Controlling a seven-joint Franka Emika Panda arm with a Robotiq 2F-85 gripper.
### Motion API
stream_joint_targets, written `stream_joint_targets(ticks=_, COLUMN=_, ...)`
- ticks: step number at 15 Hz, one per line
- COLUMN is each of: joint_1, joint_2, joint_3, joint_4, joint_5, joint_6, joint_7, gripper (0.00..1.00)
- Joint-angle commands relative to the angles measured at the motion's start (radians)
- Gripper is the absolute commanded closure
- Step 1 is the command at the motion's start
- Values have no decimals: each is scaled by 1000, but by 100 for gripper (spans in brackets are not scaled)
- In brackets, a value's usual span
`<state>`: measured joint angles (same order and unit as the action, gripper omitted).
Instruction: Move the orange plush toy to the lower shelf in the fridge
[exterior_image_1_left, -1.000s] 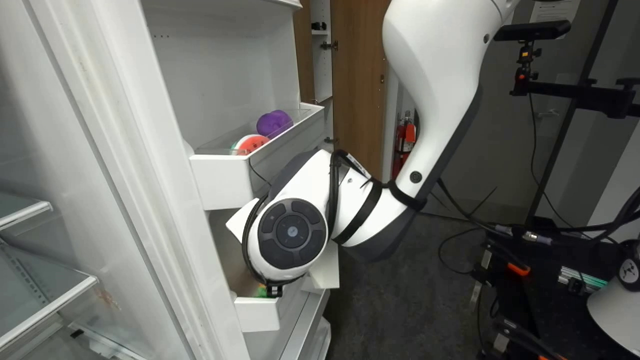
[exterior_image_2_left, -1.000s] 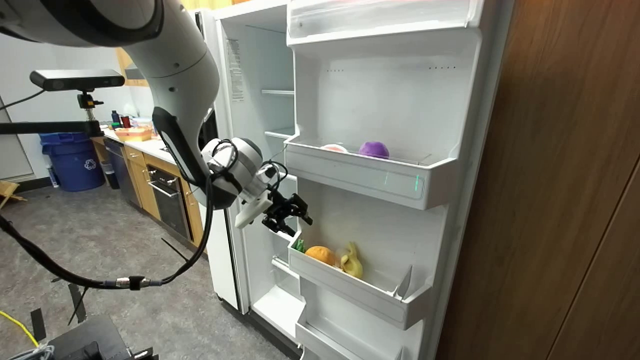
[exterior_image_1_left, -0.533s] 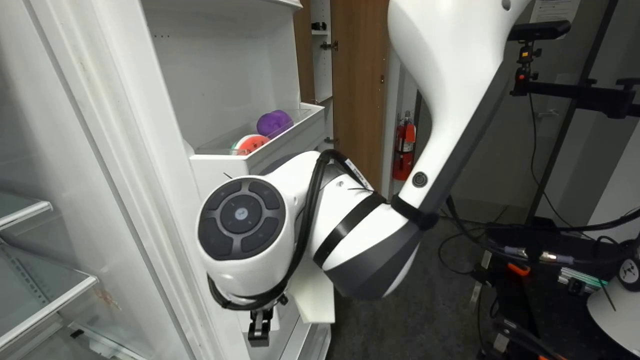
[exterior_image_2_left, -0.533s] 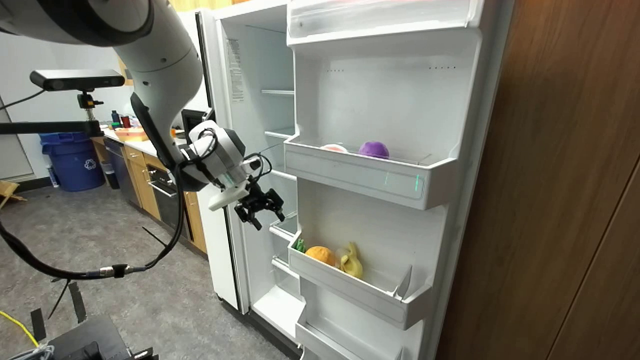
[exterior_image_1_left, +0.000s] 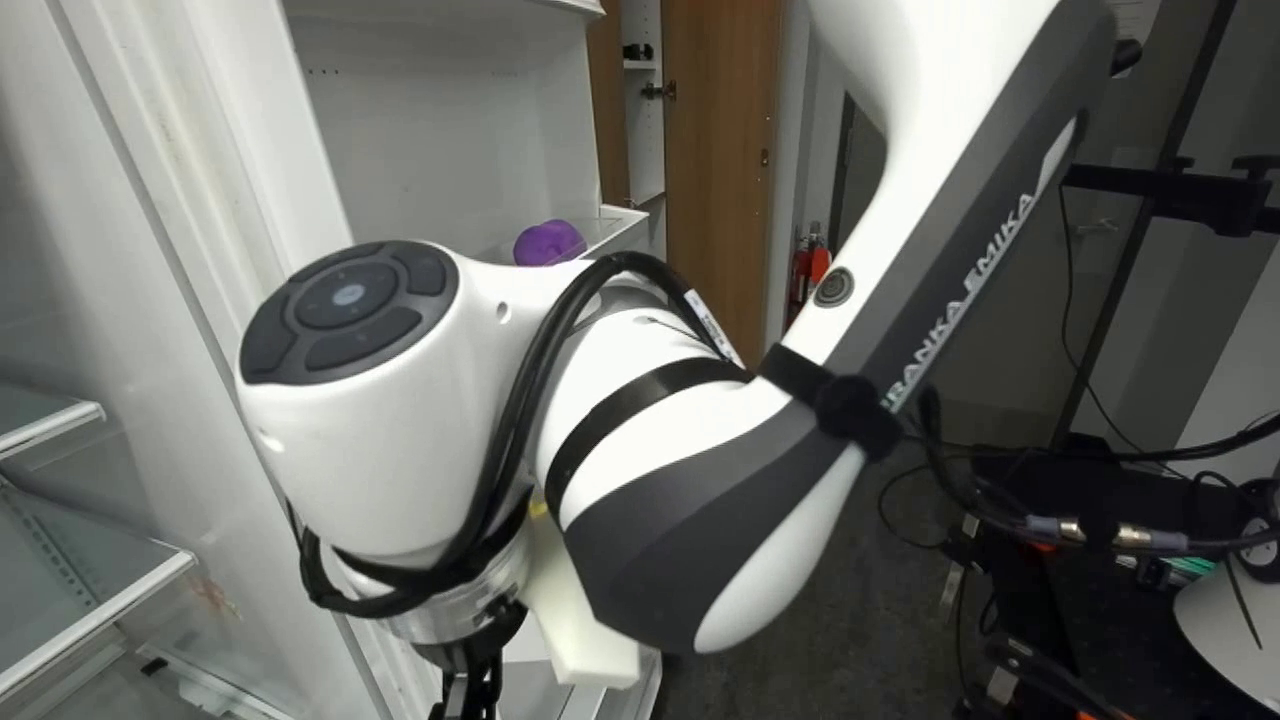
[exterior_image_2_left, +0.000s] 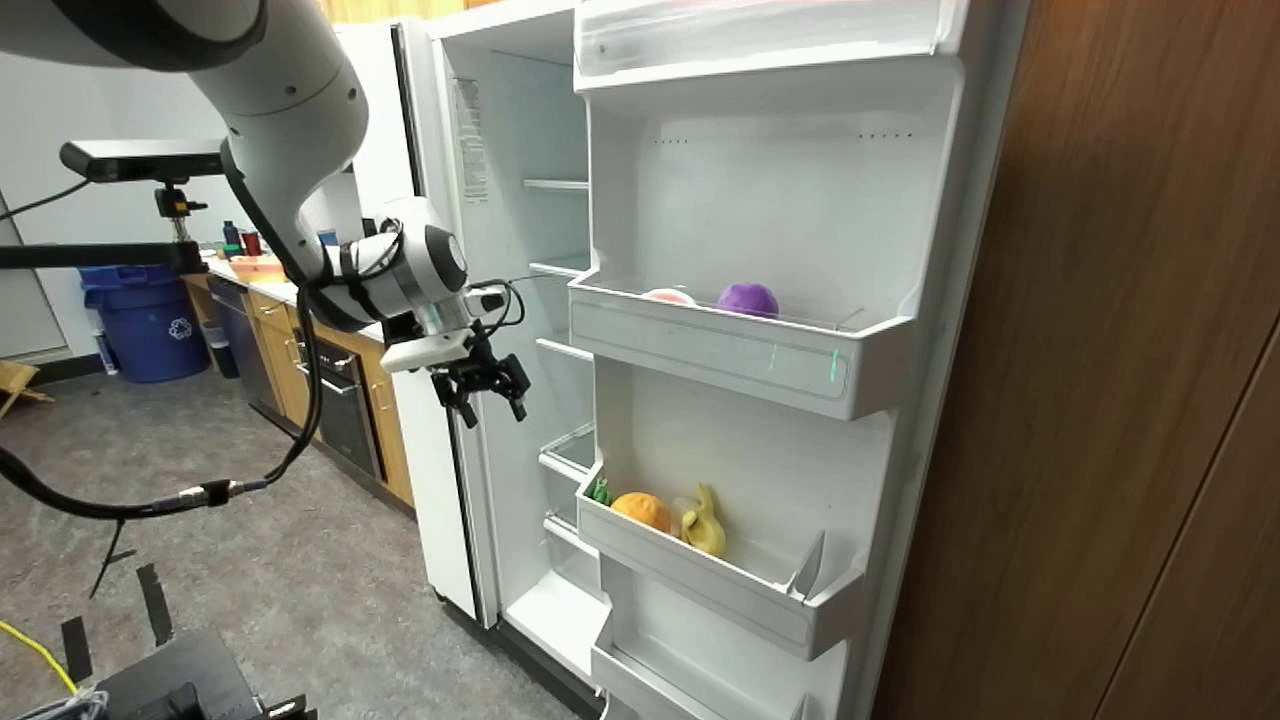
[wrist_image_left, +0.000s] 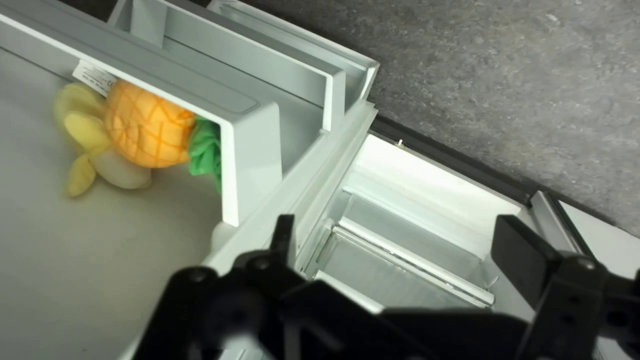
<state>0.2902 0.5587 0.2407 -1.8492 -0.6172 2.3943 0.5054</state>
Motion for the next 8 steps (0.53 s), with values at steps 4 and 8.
stream_joint_targets(ticks=4, joint_1=61, joint_2=-107, joint_3=-59, joint_4=-10, joint_5=175, joint_6=-42, joint_7=-124, gripper=0)
stream_joint_targets(ticks=8, joint_1=63, joint_2=-162, joint_3=-64, joint_4=-22, joint_5=226, joint_6=-109, joint_7=-140, gripper=0)
